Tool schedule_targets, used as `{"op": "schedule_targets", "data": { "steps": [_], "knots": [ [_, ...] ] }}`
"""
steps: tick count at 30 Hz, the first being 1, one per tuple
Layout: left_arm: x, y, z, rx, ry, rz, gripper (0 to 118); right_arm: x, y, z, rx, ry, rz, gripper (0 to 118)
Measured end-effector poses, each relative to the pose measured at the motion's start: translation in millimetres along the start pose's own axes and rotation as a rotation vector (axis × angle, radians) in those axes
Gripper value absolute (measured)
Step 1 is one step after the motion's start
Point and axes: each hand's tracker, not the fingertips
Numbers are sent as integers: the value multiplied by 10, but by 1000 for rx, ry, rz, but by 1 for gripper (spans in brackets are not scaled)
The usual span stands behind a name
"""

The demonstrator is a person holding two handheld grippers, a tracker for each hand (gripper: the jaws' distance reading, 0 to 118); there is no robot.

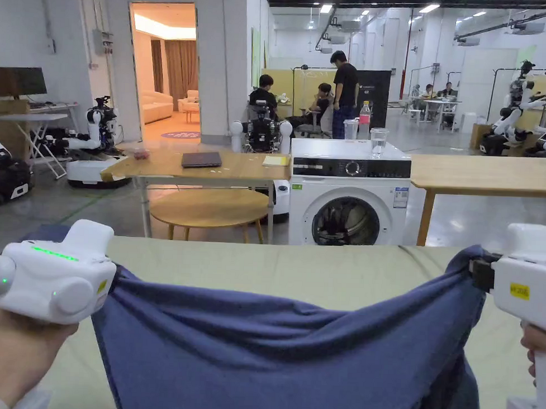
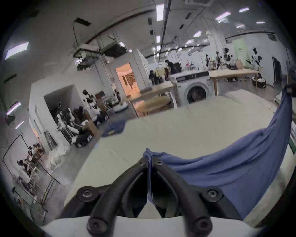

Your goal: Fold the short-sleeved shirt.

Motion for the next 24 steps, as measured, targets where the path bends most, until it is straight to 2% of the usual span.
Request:
{"op": "schedule_targets", "data": {
  "steps": [2,7,12,15,20,24],
  "knots": [
    [-106,266,97,45,25,4,0,-26,341,77,53,-13,16,0],
    [-370,932,221,138,62,88,0,17,1122,180,180,-27,-70,0],
    [-487,1320,222,203,69,133,0,95,1428,67,210,-34,-91,0],
    [-408,1298,52,193,78,119,0,82,1337,-69,212,-34,-84,0],
    [-122,799,-482,88,54,118,0,17,710,-491,122,-71,-71,0],
    [65,332,-673,27,42,140,0,122,141,-590,95,-106,-117,0]
  ]
}}
